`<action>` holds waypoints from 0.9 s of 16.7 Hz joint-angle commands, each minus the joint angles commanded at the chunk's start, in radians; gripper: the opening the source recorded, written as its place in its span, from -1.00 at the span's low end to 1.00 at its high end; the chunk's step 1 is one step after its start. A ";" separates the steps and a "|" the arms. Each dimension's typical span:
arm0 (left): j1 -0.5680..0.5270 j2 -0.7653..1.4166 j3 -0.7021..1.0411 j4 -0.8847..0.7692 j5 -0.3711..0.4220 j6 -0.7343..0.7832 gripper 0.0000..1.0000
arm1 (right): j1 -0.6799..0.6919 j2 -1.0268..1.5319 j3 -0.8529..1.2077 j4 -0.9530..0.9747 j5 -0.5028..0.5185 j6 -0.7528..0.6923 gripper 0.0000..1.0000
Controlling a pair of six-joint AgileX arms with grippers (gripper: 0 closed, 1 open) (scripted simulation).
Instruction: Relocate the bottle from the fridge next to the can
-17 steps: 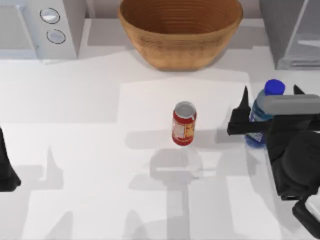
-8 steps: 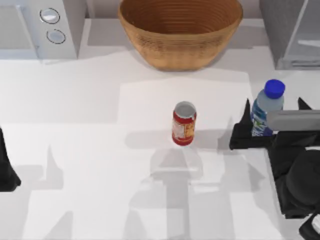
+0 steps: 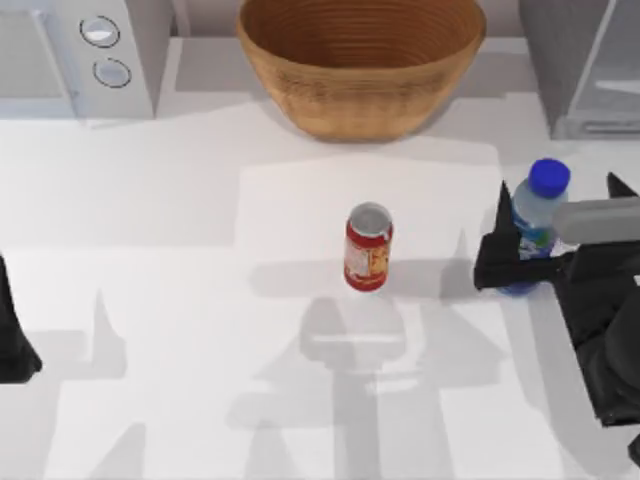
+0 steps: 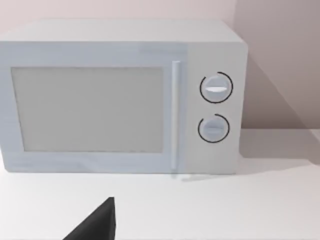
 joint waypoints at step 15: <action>0.000 0.000 0.000 0.000 0.000 0.000 1.00 | -0.428 -1.401 -0.257 -1.200 -0.447 0.036 1.00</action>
